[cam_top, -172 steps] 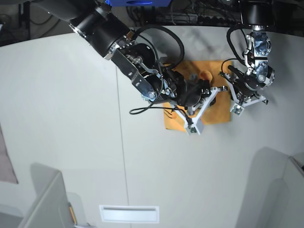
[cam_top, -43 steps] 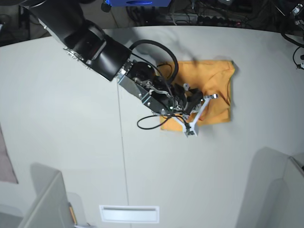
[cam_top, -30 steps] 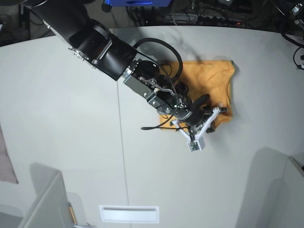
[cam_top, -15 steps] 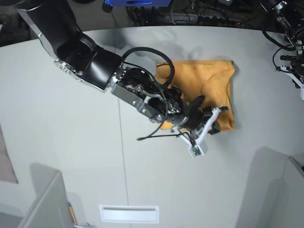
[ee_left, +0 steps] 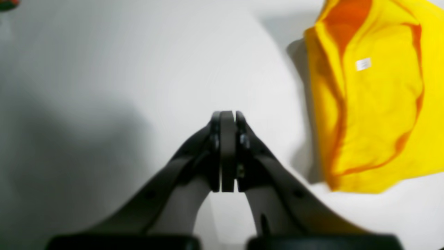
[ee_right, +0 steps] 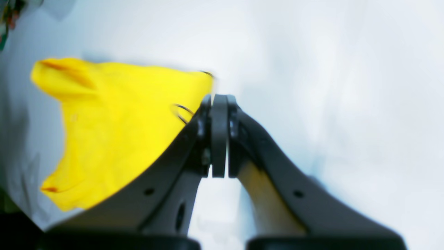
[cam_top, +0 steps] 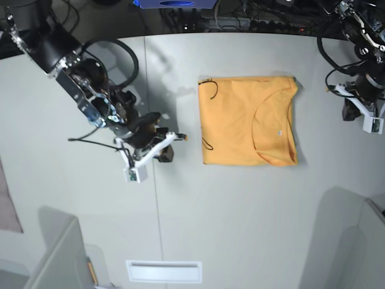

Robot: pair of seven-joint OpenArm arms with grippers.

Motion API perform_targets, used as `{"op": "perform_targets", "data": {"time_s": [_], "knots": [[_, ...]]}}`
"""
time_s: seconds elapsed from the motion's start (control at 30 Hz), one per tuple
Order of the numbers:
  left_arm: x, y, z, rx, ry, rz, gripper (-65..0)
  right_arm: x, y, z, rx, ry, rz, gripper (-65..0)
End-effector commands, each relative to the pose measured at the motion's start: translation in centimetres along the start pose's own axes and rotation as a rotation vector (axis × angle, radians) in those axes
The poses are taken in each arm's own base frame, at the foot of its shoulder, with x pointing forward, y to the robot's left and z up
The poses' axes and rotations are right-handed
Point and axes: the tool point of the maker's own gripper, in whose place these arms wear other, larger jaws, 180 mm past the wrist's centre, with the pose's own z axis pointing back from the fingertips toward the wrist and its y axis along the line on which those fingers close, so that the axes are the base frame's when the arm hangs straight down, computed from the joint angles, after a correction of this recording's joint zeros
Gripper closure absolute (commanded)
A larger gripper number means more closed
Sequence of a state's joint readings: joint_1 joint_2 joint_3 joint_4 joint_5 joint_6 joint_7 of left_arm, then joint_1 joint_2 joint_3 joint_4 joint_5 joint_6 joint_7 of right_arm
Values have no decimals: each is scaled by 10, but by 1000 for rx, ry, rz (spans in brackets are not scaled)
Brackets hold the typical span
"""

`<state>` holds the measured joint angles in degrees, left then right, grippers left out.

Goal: Fold the T-shirt properly
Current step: 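Grasp the collar edge of the folded shirt with the left gripper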

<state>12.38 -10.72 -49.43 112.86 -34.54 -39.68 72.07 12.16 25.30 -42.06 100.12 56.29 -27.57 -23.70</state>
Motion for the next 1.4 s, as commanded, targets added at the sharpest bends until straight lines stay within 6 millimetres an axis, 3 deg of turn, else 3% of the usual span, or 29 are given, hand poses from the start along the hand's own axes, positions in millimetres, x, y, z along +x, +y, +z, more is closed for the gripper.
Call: {"op": "perform_targets", "data": {"time_s": [0.0,0.1,0.23,0.3,0.6,0.93,1.13,1.3,1.37], "knots": [[8,-8,0,-22,-28,-20,0,8,0,8,12,-39,-10,0],[4,-27,-7,-73,-24,-3,-26,-13,-24,25,-39,-24,-78,0],[-11,-41,-18,-117,-5,74,-495,-42,-39,38,-80,11,-145,0],[-19,-48,-24,-140,6,113,-650,-53,-40,42,-83,29,-160,0],[-28,-66,-60,-234,41,227,-650,-79,-33,50,-74,80,-180,0],[-34,-104,-99,-367,62,335,-650,-83,-33,51,-75,88,-183,0],[-42,-113,-114,-394,111,392,-650,-85,-34,52,-76,91,-183,0],[-50,-109,-117,-364,144,457,-650,-84,-34,52,-76,90,-183,0],[-51,-117,-119,-376,166,448,-650,-84,-34,52,-77,87,-183,0]]}}
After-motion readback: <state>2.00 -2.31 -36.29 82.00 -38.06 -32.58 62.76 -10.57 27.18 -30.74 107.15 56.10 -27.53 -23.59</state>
